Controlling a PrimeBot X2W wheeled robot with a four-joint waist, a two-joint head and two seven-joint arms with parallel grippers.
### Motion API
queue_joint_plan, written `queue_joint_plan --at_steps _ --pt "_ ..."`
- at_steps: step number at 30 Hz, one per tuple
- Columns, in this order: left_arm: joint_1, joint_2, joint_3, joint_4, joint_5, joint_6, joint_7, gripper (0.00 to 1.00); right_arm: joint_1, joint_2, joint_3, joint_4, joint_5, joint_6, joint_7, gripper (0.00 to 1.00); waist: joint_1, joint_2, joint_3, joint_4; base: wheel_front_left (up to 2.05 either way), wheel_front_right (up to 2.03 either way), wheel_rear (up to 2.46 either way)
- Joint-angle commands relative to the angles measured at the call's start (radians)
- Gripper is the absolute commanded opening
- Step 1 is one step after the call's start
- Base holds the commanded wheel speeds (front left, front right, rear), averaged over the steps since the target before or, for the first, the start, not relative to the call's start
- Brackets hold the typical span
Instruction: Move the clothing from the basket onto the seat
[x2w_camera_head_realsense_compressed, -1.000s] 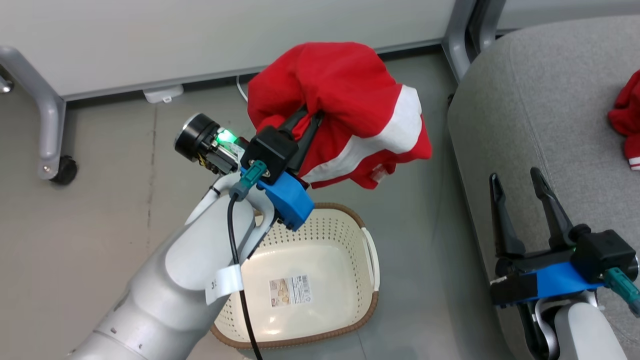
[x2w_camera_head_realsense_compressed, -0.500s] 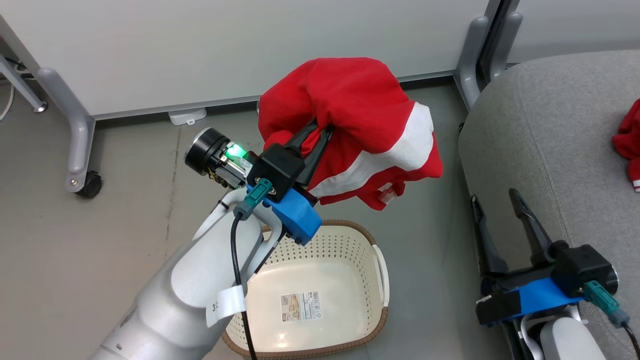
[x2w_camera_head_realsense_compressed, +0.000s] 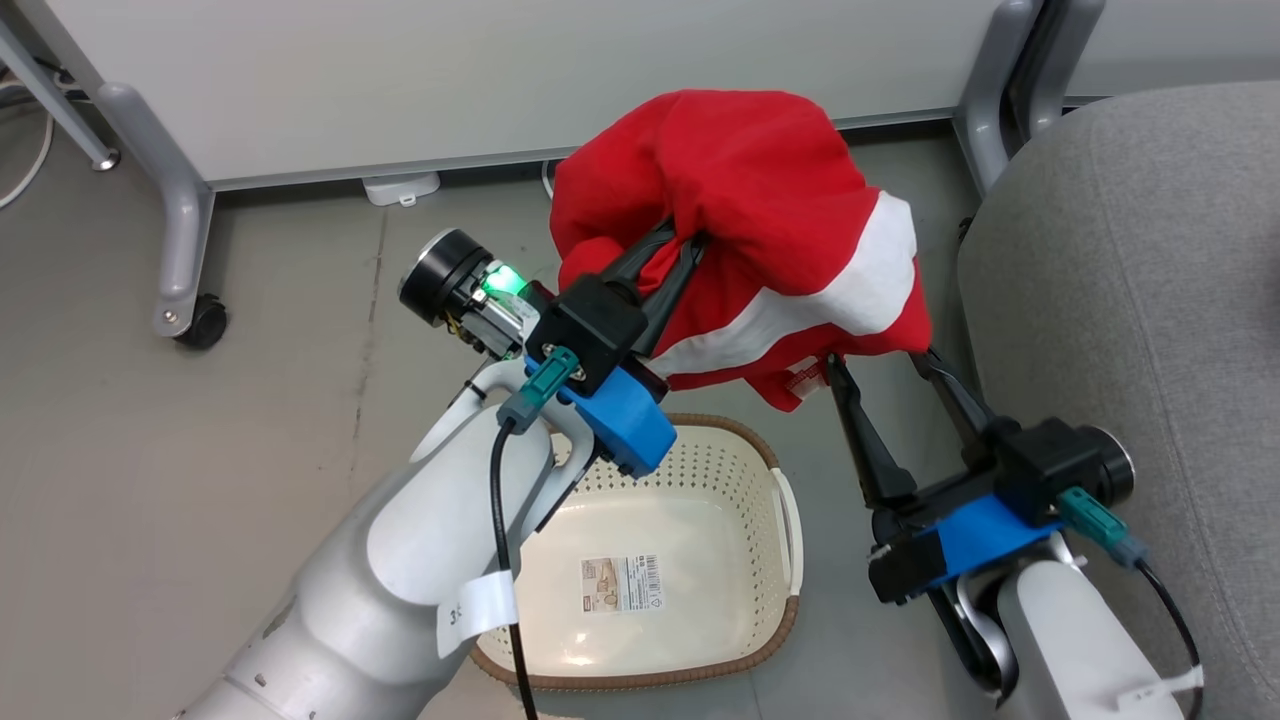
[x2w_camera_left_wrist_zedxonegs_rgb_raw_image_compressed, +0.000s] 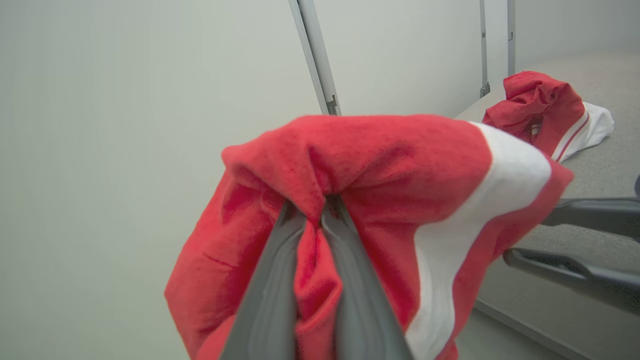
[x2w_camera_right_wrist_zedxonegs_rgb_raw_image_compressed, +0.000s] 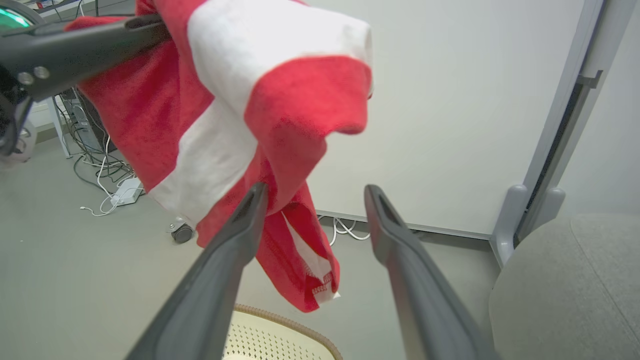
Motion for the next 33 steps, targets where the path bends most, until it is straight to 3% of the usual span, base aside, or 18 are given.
queue_joint_plan --at_steps 1,14,15,16,32,33 --pt "-0.016 -0.005 0.001 -0.003 0.004 -0.001 -0.005 0.00 -0.026 0.001 0.006 0.012 0.007 0.000 -0.004 1.00 0.0000 -0.0001 0.006 0.006 0.00 0.00 0.00" --pt "-0.021 -0.035 -0.003 -0.002 0.017 -0.014 -0.005 0.00 -0.149 0.016 0.084 0.045 0.031 0.000 -0.004 0.98 0.0000 -0.0001 0.026 0.032 0.00 0.00 0.00" --pt "-0.021 -0.036 -0.001 0.000 0.018 -0.014 -0.005 0.00 -0.152 0.017 0.085 0.042 0.031 0.000 -0.004 0.36 0.0000 -0.0001 0.027 0.032 0.00 0.00 0.00" --pt "-0.022 -0.037 0.000 0.001 0.019 -0.015 -0.005 0.00 -0.154 0.018 0.086 0.041 0.032 0.000 -0.004 0.00 0.0000 -0.0001 0.028 0.033 0.00 0.00 0.00" --pt "-0.006 -0.043 0.022 0.008 0.033 -0.024 -0.005 0.00 -0.144 0.019 0.094 0.034 0.034 0.000 -0.004 0.00 0.0000 -0.0001 0.023 0.027 0.00 0.00 0.00" --pt "-0.008 -0.044 0.026 0.001 0.037 -0.019 -0.005 0.11 -0.144 0.020 0.094 0.034 0.033 0.000 -0.004 0.00 0.0000 -0.0001 0.024 0.027 0.00 0.00 0.00"
